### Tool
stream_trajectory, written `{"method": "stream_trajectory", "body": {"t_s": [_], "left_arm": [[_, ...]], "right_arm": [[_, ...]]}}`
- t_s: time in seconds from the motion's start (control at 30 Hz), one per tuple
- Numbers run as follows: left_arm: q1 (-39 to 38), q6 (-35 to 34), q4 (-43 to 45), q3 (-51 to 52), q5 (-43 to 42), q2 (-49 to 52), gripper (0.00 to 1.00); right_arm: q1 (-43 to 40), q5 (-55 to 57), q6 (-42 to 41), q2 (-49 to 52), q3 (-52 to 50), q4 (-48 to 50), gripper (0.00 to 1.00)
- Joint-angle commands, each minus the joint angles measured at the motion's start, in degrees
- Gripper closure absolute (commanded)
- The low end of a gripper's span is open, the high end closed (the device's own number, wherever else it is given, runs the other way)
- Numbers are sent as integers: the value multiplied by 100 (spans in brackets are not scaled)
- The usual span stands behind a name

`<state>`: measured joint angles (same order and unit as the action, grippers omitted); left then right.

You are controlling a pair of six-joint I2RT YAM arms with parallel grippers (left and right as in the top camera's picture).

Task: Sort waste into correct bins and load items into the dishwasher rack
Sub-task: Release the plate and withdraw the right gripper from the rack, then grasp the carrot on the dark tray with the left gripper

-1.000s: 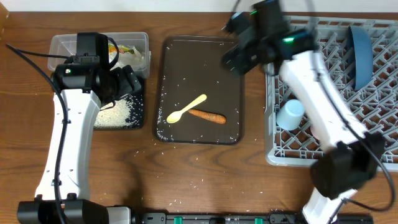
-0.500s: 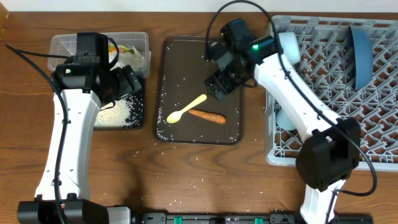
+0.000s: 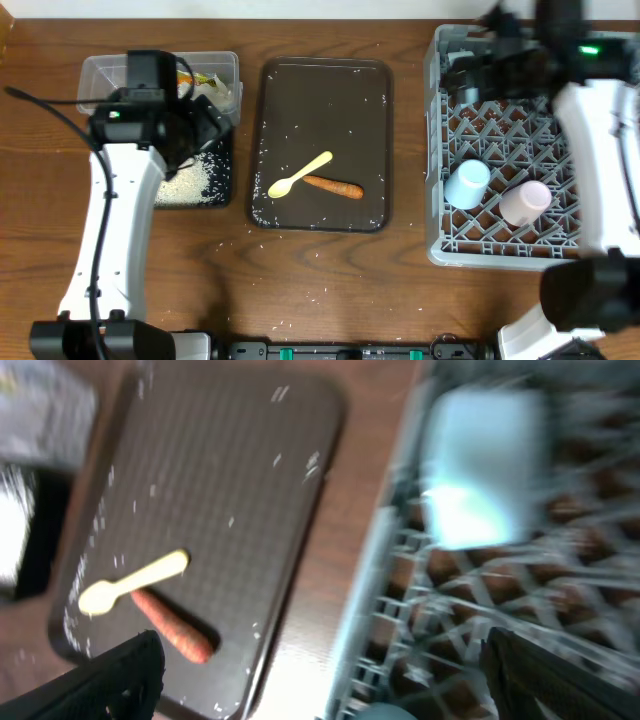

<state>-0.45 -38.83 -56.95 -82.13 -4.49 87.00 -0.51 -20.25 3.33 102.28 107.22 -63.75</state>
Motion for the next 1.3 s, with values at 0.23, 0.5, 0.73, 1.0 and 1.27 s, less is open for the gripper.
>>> {"method": "stream_trajectory", "body": {"t_s": [0.23, 0.5, 0.73, 1.0, 1.27], "left_arm": [[-2131, -2669, 876, 129, 142, 796, 16], [-3097, -4481, 1368, 129, 457, 1941, 24], [-3226, -4981, 1532, 129, 363, 2763, 26], [-3292, -4977, 1631, 129, 192, 3145, 33], [-3462, -4857, 1325, 129, 216, 3259, 62]], "right_arm": [[-424, -267, -264, -186, 63, -195, 1], [-422, -264, -262, -186, 61, -256, 1], [-422, -151, -243, -186, 61, -389, 1], [-402, -70, -243, -186, 20, -442, 1], [-391, -52, -243, -186, -103, -420, 1]]}}
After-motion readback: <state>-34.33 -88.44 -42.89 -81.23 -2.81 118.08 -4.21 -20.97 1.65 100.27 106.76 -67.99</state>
